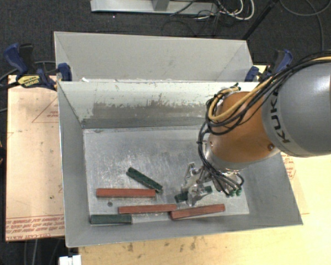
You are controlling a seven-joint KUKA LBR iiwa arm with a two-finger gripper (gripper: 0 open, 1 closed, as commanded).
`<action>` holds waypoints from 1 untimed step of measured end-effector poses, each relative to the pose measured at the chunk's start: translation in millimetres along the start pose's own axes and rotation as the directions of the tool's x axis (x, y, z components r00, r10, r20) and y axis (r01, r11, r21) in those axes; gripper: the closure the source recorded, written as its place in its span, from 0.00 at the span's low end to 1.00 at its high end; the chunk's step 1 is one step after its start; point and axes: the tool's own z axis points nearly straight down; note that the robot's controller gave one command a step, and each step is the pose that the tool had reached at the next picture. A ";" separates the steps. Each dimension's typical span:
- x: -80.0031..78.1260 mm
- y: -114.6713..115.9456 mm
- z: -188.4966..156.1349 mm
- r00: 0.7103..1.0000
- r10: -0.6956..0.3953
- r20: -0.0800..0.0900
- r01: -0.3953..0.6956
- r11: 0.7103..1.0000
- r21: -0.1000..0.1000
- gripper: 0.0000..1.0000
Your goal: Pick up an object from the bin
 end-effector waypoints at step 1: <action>-1.0 -0.1 -16.1 1.000 0.000 0.005 0.000 1.000 0.001 1.00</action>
Offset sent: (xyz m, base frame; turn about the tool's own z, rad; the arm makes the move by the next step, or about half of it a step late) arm -0.0002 0.0000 0.0580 0.0000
